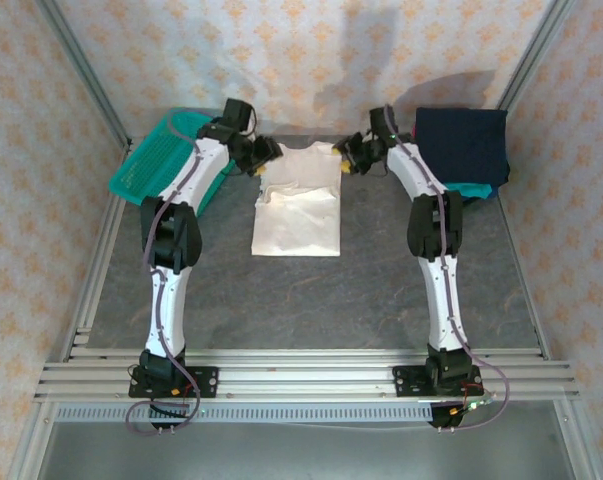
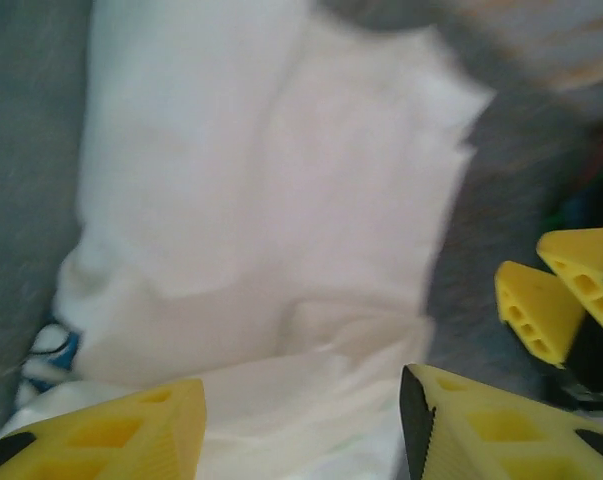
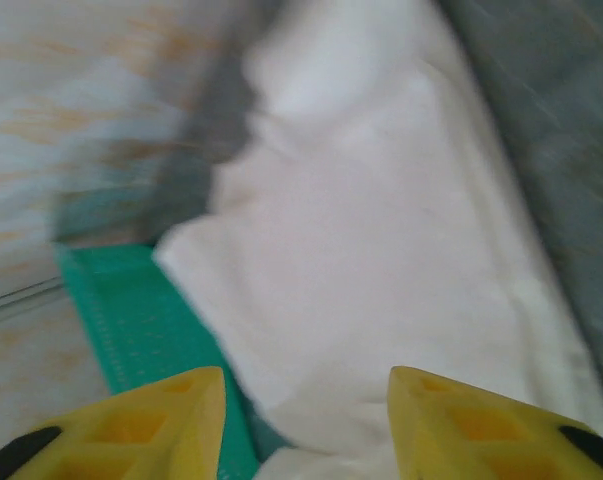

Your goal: Fold and stack the t-shirts

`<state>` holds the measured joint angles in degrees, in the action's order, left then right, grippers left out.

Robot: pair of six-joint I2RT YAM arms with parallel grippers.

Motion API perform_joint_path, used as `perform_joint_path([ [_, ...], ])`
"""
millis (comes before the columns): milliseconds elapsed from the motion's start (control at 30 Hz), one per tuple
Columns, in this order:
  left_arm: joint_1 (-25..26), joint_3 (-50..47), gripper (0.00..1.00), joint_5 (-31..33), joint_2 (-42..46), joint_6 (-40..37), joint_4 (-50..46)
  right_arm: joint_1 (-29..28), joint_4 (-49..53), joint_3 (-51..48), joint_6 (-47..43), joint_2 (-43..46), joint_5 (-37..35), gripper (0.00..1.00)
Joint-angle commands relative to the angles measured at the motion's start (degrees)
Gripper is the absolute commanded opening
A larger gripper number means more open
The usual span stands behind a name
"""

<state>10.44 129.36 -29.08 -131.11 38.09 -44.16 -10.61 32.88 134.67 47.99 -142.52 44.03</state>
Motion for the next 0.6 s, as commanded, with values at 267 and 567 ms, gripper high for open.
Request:
perform_joint_path([
  [267, -0.9, -20.2, 0.65, 6.3, 26.0, -4.3, -3.7, -0.9, -5.9, -41.0, -7.3, 39.7, -0.4, 0.55],
  [567, 1.2, -50.9, 0.49, 0.5, 35.9, -7.1, 8.5, -6.9, -18.0, -72.8, -7.1, 52.3, -2.2, 0.63],
])
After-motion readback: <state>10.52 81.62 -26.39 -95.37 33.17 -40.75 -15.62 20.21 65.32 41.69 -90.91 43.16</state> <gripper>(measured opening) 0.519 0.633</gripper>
